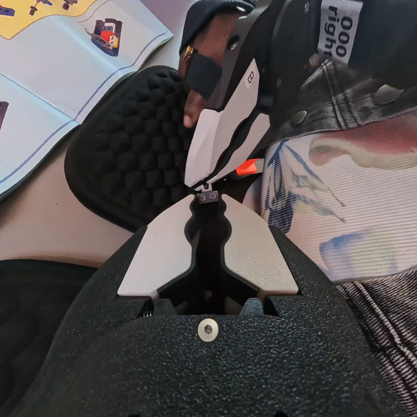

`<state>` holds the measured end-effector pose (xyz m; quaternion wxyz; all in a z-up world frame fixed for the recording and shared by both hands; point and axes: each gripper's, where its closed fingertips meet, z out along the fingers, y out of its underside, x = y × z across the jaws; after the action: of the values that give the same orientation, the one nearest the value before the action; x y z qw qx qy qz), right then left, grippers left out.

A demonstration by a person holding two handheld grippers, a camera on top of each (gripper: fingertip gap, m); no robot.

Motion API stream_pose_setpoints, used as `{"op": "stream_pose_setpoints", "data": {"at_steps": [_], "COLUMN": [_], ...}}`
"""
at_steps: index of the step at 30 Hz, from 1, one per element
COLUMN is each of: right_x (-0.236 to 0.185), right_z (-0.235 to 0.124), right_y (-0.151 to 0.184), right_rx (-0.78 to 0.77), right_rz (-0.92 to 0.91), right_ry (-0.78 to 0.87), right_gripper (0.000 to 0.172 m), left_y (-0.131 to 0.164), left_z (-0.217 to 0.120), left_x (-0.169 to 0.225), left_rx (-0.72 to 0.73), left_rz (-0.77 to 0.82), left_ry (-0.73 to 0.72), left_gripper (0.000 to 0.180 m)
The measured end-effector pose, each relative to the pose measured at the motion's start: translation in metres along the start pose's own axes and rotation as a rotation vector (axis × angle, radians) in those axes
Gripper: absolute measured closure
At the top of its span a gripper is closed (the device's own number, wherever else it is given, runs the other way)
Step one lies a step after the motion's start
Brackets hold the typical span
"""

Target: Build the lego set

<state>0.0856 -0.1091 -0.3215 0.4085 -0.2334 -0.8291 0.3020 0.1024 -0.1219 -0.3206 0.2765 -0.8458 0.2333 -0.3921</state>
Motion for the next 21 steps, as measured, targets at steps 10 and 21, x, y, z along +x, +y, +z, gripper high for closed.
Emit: {"op": "stream_pose_setpoints", "data": {"at_steps": [10,21], "right_x": [0.047,0.038], "right_z": [-0.015,-0.010], "right_y": [0.004,-0.001], "right_rx": [-0.015,-0.023], "right_rz": [0.119,0.146], "right_ry": [0.336,0.371], "right_gripper": [0.169,0.169], "left_y": [-0.039,-0.045], "left_z": [-0.014,-0.024], "left_x": [-0.008,-0.012], "left_rx": [0.416,0.641], "left_rz": [-0.057,0.025], "left_ry": [-0.049,-0.166], "left_gripper": [0.136,0.165]}}
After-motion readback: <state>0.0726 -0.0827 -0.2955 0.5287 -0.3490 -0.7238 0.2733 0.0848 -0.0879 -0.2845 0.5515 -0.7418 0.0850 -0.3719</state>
